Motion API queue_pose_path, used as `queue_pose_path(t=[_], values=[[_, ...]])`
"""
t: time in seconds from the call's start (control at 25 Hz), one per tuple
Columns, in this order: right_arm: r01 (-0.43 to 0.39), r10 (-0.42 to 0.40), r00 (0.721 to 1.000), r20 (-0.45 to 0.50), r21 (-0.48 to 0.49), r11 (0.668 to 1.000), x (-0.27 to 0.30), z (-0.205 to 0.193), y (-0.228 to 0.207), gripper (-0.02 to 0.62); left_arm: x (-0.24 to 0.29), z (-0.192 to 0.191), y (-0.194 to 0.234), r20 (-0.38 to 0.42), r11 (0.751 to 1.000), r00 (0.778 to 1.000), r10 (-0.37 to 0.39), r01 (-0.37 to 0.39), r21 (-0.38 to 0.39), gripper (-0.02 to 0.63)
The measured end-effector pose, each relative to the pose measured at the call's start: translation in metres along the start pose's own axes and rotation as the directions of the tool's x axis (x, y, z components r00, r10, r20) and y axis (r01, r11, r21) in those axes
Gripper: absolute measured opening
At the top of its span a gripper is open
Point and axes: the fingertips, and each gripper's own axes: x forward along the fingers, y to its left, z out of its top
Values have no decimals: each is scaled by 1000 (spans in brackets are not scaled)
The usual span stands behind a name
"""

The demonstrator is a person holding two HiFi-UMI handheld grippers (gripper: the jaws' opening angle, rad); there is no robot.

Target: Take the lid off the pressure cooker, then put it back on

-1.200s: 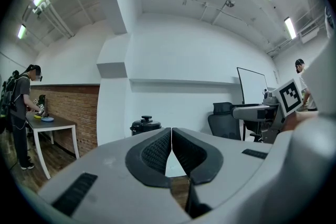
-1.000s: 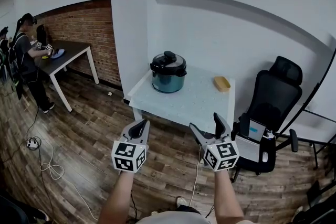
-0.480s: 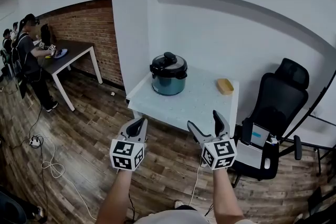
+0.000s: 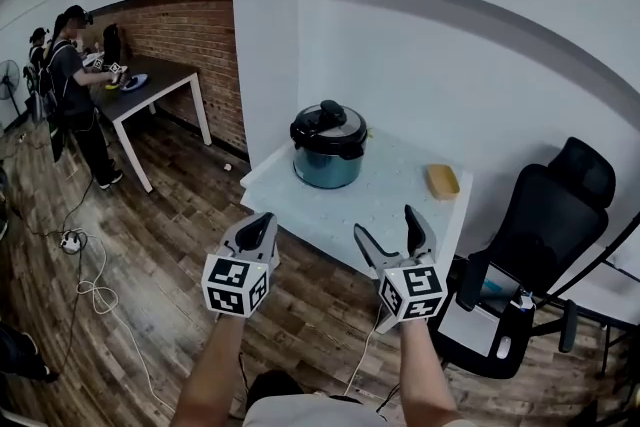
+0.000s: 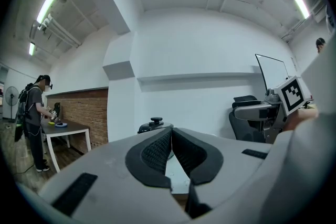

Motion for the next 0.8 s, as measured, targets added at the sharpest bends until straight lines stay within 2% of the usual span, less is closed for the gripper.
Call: queue_pose_path(t=[0.36,0.8], values=[[-16,16,1000,-7,9,1000,59,-15,-30,420,62,-12,20,-12,1000,1000,-1,1,-3,14],[30,-30,998,-61,3,1000,182,-36,-52,420,171,-24,102,4,997,997,-71,71,-24,14]])
